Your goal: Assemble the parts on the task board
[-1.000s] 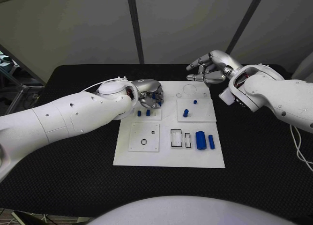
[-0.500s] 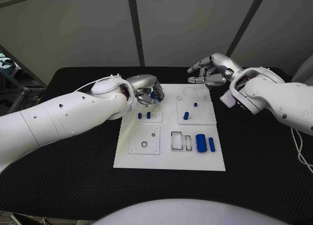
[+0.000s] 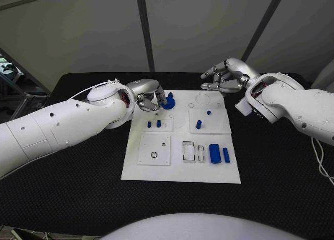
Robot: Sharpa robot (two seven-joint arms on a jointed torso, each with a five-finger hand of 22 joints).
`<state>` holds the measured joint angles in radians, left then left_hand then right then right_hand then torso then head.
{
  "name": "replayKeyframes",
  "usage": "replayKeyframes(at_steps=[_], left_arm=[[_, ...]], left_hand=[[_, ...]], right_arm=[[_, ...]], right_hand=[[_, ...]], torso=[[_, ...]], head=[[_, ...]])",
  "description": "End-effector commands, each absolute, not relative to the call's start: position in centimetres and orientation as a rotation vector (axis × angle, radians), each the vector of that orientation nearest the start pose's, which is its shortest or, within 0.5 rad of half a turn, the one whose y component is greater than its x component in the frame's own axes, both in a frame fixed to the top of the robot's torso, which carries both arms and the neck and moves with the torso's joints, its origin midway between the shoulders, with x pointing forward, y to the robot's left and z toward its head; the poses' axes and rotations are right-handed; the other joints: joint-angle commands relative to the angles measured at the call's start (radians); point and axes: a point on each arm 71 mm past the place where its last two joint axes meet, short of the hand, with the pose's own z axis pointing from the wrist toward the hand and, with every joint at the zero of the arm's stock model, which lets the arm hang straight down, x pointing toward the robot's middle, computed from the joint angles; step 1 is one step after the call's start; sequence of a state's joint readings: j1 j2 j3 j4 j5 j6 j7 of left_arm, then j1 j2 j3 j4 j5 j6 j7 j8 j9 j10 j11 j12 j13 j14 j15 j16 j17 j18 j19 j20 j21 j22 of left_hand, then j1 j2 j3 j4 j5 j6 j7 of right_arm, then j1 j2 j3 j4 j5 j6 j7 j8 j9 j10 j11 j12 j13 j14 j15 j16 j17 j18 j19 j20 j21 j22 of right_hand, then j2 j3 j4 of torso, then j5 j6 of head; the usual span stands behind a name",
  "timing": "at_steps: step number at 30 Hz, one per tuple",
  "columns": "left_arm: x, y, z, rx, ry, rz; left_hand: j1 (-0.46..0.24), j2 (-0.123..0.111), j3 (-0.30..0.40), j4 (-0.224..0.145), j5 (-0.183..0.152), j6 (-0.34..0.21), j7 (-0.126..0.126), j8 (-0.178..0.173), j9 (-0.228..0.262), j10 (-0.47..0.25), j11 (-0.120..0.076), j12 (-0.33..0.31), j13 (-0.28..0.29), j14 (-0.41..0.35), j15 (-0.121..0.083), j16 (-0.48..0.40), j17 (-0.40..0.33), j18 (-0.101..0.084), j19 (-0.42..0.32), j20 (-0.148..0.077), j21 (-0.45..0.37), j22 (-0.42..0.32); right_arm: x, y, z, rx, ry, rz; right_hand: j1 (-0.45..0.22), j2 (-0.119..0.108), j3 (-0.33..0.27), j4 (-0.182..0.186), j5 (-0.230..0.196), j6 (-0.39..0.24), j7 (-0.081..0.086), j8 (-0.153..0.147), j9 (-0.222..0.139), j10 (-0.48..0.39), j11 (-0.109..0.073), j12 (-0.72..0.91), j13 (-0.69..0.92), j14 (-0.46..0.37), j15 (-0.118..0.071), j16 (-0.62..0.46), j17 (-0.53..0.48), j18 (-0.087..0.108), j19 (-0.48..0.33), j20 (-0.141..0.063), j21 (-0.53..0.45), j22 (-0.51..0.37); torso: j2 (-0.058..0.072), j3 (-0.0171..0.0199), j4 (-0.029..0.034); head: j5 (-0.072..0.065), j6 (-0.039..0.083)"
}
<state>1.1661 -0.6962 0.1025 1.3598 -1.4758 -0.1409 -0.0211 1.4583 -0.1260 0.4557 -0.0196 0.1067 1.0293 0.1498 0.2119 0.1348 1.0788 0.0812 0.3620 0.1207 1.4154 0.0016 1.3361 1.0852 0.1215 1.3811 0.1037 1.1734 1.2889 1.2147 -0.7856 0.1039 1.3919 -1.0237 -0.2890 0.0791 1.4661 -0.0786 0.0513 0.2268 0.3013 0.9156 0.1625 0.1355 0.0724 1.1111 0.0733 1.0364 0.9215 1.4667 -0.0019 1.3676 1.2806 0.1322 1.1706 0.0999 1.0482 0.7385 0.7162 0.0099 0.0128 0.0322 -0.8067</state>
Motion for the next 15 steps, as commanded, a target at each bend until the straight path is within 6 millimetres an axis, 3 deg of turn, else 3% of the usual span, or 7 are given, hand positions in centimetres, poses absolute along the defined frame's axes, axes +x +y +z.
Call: replayKeyframes(at_steps=[1,15], left_arm=[[52.1,17.1,-17.1,0.2,1.745,-0.708],[52.2,18.2,-18.0,0.18,1.781,-0.675]], left_hand=[[-0.011,0.0,0.005,0.002,0.002,0.006,0.0,-0.005,0.0,0.007,0.0,-0.006,0.001,0.006,0.002,0.003,-0.002,-0.031,0.006,-0.001,0.004,0.001],[-0.014,-0.001,0.004,0.003,0.002,0.008,0.0,-0.005,0.0,0.009,-0.001,-0.007,0.002,-0.001,0.002,-0.007,-0.024,-0.032,0.007,0.0,0.006,0.003]], right_arm=[[52.7,-21.0,-13.0,0.21,1.553,0.979],[52.7,-21.1,-13.0,0.211,1.554,0.978]], right_hand=[[0.002,0.009,0.002,-0.002,0.007,0.005,-0.001,0.006,-0.001,0.002,-0.002,-0.001,0.001,0.035,-0.004,-0.004,-0.001,0.018,-0.003,0.001,-0.007,0.0],[0.002,0.009,0.002,-0.002,0.007,0.005,-0.001,0.006,-0.001,0.002,-0.002,-0.001,0.001,0.035,-0.004,-0.004,-0.001,0.018,-0.003,0.001,-0.007,0.0]], torso=[[0.001,0.0003,-0.0001],[0.002,0.0011,-0.0023]], head=[[-0.001,0.0],[0.003,0.0]])
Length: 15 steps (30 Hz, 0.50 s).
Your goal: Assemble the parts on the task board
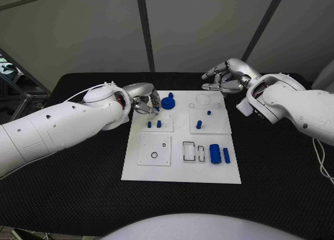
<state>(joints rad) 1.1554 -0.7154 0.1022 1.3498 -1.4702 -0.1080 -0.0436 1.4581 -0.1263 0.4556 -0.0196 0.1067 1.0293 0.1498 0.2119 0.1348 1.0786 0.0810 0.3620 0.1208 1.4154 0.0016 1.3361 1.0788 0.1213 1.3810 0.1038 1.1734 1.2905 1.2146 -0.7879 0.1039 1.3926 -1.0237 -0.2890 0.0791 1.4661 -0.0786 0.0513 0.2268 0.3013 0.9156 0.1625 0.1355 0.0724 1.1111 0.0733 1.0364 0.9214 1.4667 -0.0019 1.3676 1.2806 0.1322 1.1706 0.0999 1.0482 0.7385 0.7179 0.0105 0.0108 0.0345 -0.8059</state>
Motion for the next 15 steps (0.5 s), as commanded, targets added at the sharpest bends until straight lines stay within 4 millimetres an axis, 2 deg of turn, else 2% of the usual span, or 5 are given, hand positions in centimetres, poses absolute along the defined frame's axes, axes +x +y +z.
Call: replayKeyframes(at_steps=[1,15], left_arm=[[52.17,18.24,-18.02,0.18,1.782,-0.674],[52.0,18.31,-18.45,0.185,1.809,-0.671]], left_hand=[[-0.014,-0.001,0.005,0.003,0.002,0.009,0.0,-0.006,0.0,0.009,-0.001,-0.007,0.002,-0.002,0.002,-0.01,-0.021,-0.032,0.007,0.0,0.006,0.002],[-0.015,-0.001,0.005,0.003,0.002,0.01,-0.001,-0.006,0.0,0.011,-0.001,-0.007,0.002,-0.005,0.001,-0.014,-0.028,-0.032,0.008,0.0,0.008,0.003]], right_arm=[[52.68,-21.06,-12.99,0.211,1.554,0.978],[52.69,-21.05,-12.99,0.211,1.554,0.978]], right_hand=[[0.002,0.009,0.002,-0.002,0.007,0.005,-0.002,0.006,-0.001,0.002,-0.002,-0.001,0.001,0.035,-0.004,-0.004,-0.001,0.018,-0.003,0.001,-0.007,0.0],[0.002,0.009,0.002,-0.002,0.007,0.005,-0.002,0.006,-0.001,0.002,-0.002,-0.001,0.001,0.035,-0.004,-0.004,-0.001,0.018,-0.003,0.001,-0.007,0.0]], torso=[[0.0,0.0003,0.0],[0.001,0.0003,-0.0001]], head=[[0.0,-0.001],[0.0,-0.004]])
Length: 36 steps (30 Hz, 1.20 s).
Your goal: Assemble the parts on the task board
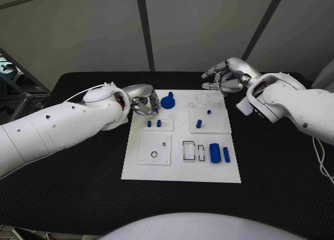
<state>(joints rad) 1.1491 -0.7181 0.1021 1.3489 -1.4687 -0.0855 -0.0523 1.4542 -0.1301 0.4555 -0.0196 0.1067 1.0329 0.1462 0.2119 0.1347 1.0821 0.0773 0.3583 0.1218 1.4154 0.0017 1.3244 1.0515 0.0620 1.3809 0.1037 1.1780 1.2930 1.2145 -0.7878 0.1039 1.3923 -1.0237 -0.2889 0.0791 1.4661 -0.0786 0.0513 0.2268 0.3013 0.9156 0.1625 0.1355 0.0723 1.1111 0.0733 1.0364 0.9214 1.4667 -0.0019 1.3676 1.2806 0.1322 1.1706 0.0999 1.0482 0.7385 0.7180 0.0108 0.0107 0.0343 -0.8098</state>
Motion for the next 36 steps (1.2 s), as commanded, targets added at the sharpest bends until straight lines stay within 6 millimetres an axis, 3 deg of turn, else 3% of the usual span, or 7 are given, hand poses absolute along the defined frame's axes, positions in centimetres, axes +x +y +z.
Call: replayKeyframes(at_steps=[1,36], left_arm=[[51.98,18.3,-18.47,0.185,1.811,-0.67],[51.93,17.95,-19.19,0.193,1.858,-0.659]], left_hand=[[-0.011,0.003,0.005,0.003,0.002,0.007,0.003,-0.006,0.0,0.008,0.002,-0.004,0.001,-0.005,0.001,-0.002,-0.001,0.027,0.008,0.0,0.003,0.001],[-0.018,0.003,0.004,0.004,-0.004,0.013,0.0,-0.008,0.0,0.015,0.0,-0.006,0.004,-0.007,0.0,-0.004,-0.003,0.027,0.008,-0.001,0.005,0.004]], right_arm=[[52.69,-21.05,-12.99,0.211,1.554,0.978],[52.71,-20.96,-13.03,0.209,1.558,0.98]], right_hand=[[0.002,0.009,0.002,-0.002,0.007,0.005,-0.001,0.006,-0.001,0.002,-0.002,-0.001,0.001,0.035,-0.004,-0.004,-0.001,0.018,-0.003,0.001,-0.007,0.0],[0.002,0.009,0.002,-0.002,0.007,0.005,-0.001,0.006,-0.001,0.002,-0.002,-0.001,0.001,0.035,-0.004,-0.004,-0.001,0.018,-0.003,0.001,-0.007,0.0]], torso=[[0.001,0.0,0.0],[0.0,-0.0004,-0.0002]], head=[[0.0,0.001],[0.0,-0.008]])
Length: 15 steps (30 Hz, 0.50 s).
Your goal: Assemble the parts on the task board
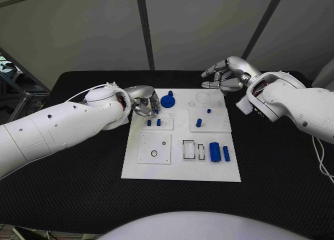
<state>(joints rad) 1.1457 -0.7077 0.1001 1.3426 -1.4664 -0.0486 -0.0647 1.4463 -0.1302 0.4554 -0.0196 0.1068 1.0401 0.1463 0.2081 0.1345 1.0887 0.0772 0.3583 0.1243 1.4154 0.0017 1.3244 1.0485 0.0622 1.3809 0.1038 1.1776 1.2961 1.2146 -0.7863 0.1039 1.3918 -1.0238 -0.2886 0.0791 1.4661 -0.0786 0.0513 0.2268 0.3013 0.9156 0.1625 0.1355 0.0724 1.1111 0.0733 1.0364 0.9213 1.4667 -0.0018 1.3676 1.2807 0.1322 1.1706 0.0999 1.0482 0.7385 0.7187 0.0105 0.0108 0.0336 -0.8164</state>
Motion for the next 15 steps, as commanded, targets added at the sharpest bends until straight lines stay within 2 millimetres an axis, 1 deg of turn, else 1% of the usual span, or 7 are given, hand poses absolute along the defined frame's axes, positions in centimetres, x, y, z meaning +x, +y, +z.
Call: replayKeyframes(at_steps=[1,3,6,9,13,15], left_arm=[[51.93,17.94,-19.19,0.192,1.857,-0.659],[51.96,17.94,-19.2,0.191,1.857,-0.657],[51.99,17.97,-19.22,0.189,1.858,-0.655],[52.04,18.04,-19.25,0.186,1.858,-0.651],[52.09,18.21,-19.28,0.179,1.86,-0.642],[52.1,18.31,-19.3,0.176,1.862,-0.637]], left_hand=[[-0.01,0.003,0.004,0.004,-0.005,0.006,0.0,-0.004,0.0,0.009,0.0,-0.006,0.001,-0.006,0.0,-0.003,0.001,0.027,0.007,-0.001,0.005,0.001],[-0.013,0.0,0.002,0.004,-0.006,0.002,0.0,-0.008,-0.001,0.009,0.0,-0.007,0.002,-0.004,0.0,0.001,0.01,0.027,0.007,-0.001,0.004,0.001],[-0.02,-0.005,0.0,0.006,-0.006,-0.027,0.006,-0.029,-0.01,0.005,0.004,-0.014,0.002,-0.004,0.002,0.003,0.012,0.028,0.004,0.0,-0.001,-0.001],[-0.031,-0.015,0.0,0.009,-0.005,-0.074,0.01,-0.064,-0.026,-0.015,0.01,-0.032,-0.002,-0.009,0.008,-0.003,0.0,0.03,-0.003,0.003,-0.013,-0.007],[-0.045,-0.028,-0.001,0.015,-0.005,-0.126,0.017,-0.103,-0.046,-0.055,0.019,-0.067,-0.015,-0.02,0.015,-0.017,-0.029,0.035,-0.015,0.01,-0.038,-0.021],[-0.049,-0.034,-0.005,0.017,-0.006,-0.148,0.021,-0.119,-0.056,-0.085,0.028,-0.089,-0.024,-0.039,0.02,-0.045,-0.081,0.043,-0.032,0.014,-0.075,-0.045]], right_arm=[[52.71,-20.96,-13.03,0.209,1.558,0.98],[52.71,-20.96,-13.03,0.209,1.558,0.98],[52.71,-20.97,-13.03,0.209,1.557,0.98],[52.72,-21.0,-13.03,0.21,1.558,0.979],[52.74,-21.07,-13.04,0.211,1.558,0.977],[52.75,-21.14,-13.05,0.213,1.559,0.975]], right_hand=[[0.002,0.009,0.002,-0.002,0.007,0.005,-0.001,0.006,-0.001,0.002,-0.002,-0.001,0.001,0.035,-0.004,-0.004,-0.001,0.018,-0.003,0.001,-0.007,0.0],[0.002,0.009,0.002,-0.002,0.007,0.005,-0.001,0.006,-0.001,0.002,-0.002,-0.001,0.001,0.035,-0.004,-0.004,-0.001,0.018,-0.003,0.001,-0.007,0.0],[0.002,0.009,0.002,-0.002,0.007,0.005,-0.001,0.006,-0.001,0.002,-0.002,-0.001,0.001,0.035,-0.004,-0.004,-0.001,0.018,-0.003,0.001,-0.007,0.0],[0.003,0.009,0.003,-0.002,0.008,0.005,-0.002,0.007,-0.001,0.001,-0.002,-0.005,-0.005,0.035,-0.005,-0.006,-0.003,0.018,-0.003,0.001,-0.01,-0.004],[0.003,0.009,0.002,-0.002,0.008,0.005,-0.002,0.007,-0.001,-0.001,-0.002,-0.008,-0.009,0.035,-0.005,-0.007,-0.004,0.018,-0.004,0.001,-0.012,-0.006],[0.003,0.008,0.002,-0.002,0.008,0.005,-0.002,0.007,-0.001,-0.006,-0.002,-0.014,-0.016,0.035,-0.005,-0.008,-0.005,0.019,-0.005,0.001,-0.014,-0.008]], torso=[[0.0,-0.0002,0.0],[0.0,-0.0003,0.0001],[0.0,0.0,0.0001],[0.0,0.0002,0.0003],[-0.001,-0.0003,0.0007],[-0.001,-0.0007,0.0006]], head=[[0.001,-0.001],[0.0,-0.001],[0.0,-0.002],[-0.001,-0.002],[-0.001,-0.002],[-0.001,-0.001]])
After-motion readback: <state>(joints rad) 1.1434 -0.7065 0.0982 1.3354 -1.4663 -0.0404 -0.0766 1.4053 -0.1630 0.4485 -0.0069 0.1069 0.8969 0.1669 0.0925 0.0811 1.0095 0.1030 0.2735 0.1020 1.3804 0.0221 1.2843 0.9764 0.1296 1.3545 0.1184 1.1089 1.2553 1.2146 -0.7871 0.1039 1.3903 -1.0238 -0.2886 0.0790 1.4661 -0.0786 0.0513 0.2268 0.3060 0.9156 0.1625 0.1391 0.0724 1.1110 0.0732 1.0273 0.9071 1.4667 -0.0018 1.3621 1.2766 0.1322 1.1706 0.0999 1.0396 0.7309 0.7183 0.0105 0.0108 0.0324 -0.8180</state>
